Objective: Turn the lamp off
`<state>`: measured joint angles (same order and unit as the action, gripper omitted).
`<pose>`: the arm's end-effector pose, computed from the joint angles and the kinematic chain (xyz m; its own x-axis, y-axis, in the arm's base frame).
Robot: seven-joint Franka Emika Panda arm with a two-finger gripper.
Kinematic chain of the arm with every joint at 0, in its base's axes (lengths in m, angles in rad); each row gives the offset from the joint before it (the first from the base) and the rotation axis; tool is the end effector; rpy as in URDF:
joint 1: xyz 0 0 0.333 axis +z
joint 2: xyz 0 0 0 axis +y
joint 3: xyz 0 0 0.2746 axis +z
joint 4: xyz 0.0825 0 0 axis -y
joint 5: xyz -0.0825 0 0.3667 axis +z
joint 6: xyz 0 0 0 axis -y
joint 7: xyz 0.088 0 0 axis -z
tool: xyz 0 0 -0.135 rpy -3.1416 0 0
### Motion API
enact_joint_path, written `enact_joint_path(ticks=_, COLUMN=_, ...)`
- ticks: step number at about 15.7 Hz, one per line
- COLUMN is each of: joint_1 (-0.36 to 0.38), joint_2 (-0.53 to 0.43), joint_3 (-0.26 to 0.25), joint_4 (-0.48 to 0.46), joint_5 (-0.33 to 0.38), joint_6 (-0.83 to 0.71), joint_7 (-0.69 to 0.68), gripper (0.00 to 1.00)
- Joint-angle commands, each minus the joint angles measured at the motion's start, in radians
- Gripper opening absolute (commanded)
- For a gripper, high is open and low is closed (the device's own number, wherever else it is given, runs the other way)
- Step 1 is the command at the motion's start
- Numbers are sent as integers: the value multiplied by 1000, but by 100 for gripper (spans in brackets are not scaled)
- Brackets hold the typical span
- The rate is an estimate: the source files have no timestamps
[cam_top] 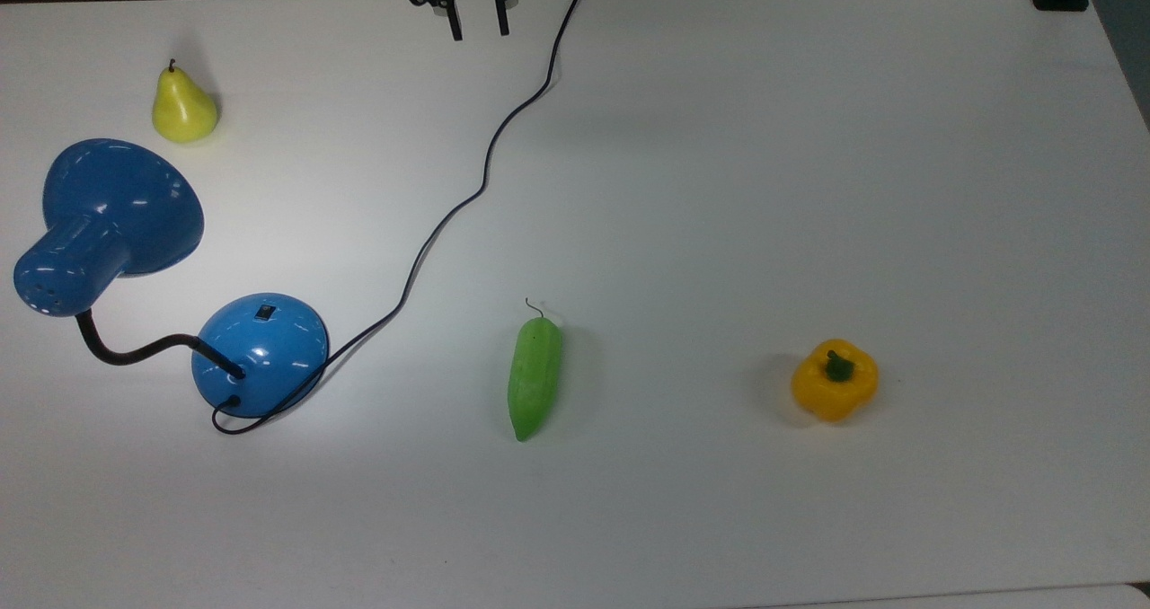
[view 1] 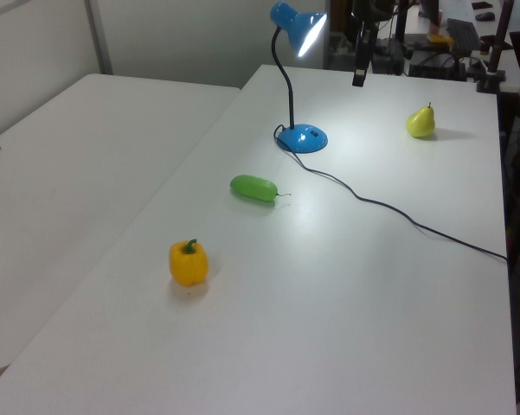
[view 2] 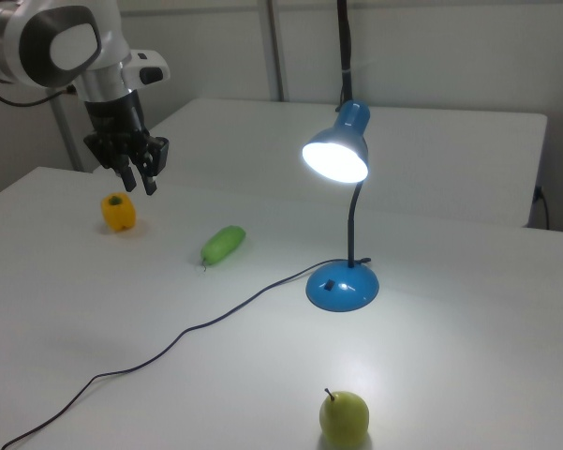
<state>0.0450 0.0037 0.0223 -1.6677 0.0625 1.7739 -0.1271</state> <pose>0.5563 0.0446 0.5275 0.9776 0.1802 0.1090 0.1863 -0.9813 -0.0488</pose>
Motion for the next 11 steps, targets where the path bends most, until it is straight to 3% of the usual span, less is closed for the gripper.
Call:
enact_joint_path(ticks=1, joint_1=10, joint_2=-22, joint_3=-12, joint_4=-24, joint_5=2, joint_6=-4, joint_7=-66, gripper=29)
enact_joint_path(ticks=6, joint_1=10, joint_2=-21, joint_3=-12, joint_4=-24, joint_5=2, joint_6=-1, joint_7=-77, gripper=11)
enact_joint_path(ticks=11, joint_1=15, joint_2=-19, joint_3=-12, joint_4=-26, joint_5=3, joint_6=7, joint_7=-62, gripper=4)
